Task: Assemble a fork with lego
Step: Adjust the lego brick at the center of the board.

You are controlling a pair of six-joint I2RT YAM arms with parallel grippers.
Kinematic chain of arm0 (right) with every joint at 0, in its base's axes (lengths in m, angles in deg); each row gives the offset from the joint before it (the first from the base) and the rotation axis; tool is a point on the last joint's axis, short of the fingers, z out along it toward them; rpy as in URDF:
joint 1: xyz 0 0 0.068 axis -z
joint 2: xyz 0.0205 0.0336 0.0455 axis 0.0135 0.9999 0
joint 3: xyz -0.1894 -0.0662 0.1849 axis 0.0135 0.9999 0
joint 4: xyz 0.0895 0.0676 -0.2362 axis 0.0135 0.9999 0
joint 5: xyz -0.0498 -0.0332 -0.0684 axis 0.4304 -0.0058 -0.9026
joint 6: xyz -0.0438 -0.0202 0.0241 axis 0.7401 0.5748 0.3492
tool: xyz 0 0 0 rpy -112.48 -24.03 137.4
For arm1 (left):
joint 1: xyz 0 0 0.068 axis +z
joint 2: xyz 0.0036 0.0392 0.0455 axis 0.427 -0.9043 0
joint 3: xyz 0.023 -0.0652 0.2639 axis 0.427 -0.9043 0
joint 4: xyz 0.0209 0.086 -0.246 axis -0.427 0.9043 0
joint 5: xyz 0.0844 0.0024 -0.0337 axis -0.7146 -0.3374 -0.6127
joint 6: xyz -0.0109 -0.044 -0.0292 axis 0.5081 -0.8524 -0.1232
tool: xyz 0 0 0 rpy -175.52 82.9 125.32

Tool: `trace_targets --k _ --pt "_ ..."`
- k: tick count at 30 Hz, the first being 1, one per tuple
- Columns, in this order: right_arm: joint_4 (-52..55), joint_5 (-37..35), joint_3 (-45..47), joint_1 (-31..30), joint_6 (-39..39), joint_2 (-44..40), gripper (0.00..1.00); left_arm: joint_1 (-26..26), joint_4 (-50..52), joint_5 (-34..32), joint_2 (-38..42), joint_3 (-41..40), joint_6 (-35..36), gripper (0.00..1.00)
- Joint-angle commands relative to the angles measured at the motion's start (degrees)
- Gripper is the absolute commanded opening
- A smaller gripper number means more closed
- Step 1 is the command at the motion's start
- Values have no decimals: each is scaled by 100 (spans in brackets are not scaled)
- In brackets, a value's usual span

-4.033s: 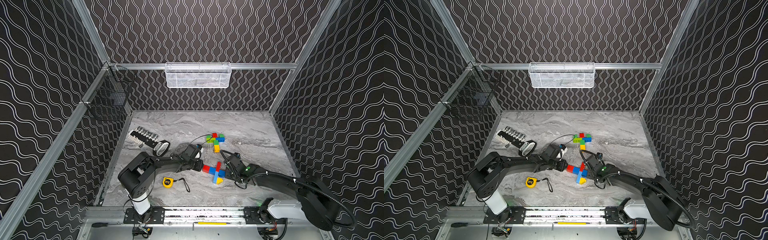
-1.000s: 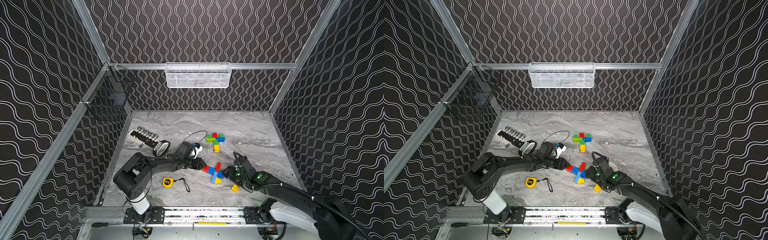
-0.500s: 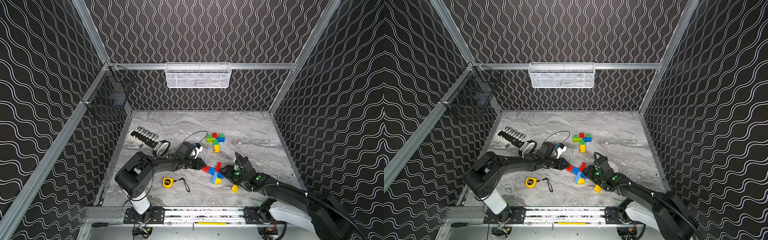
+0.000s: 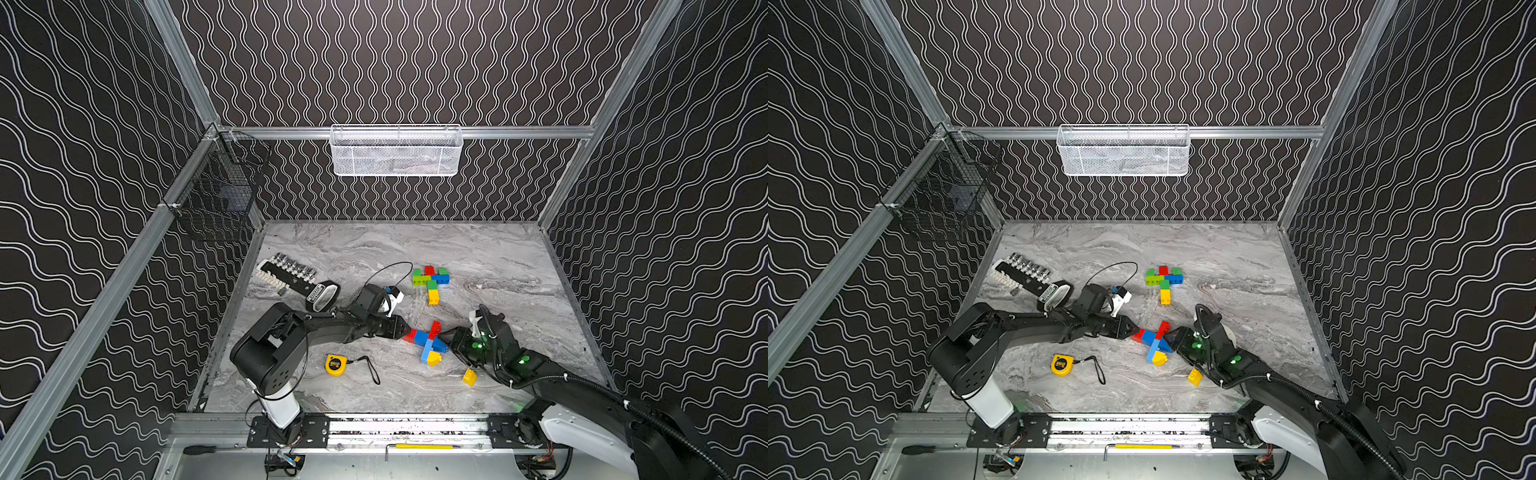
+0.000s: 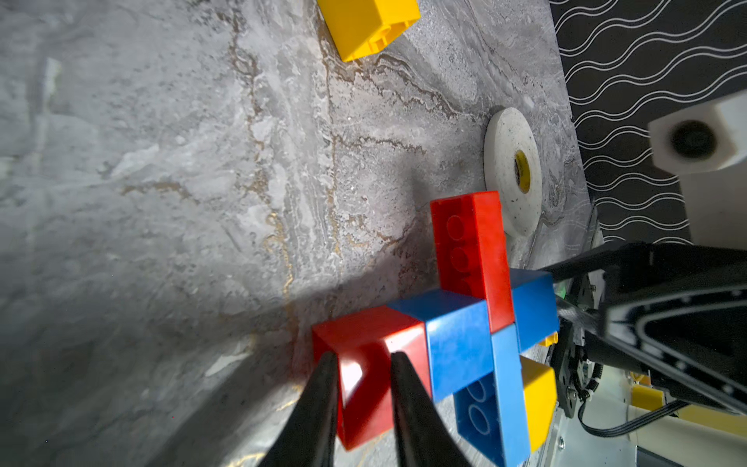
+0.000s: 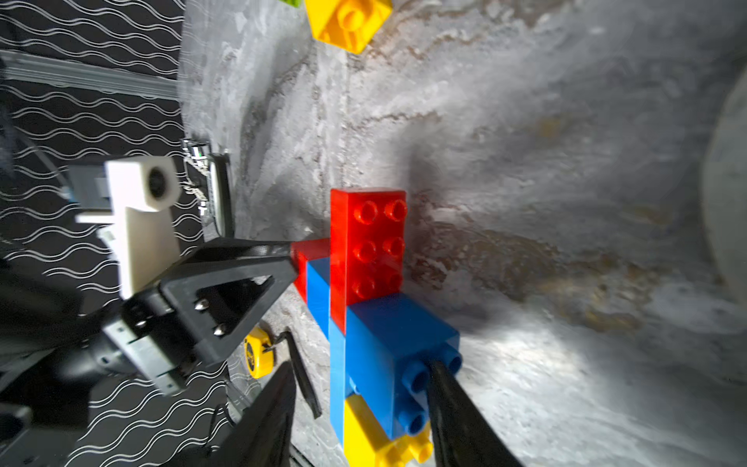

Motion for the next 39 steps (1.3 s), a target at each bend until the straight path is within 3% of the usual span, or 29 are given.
trace_targets --k 1,21,39 --pt "-357 195 -180 -17 107 -28 54 25 -301 373 0 -29 -94 27" --pt "-344 506 -964 -22 306 365 54 312 -662 476 49 -343 -241 36" --pt "-383 631 -1714 -289 470 1302 55 514 -822 475 117 -606 -261 34"
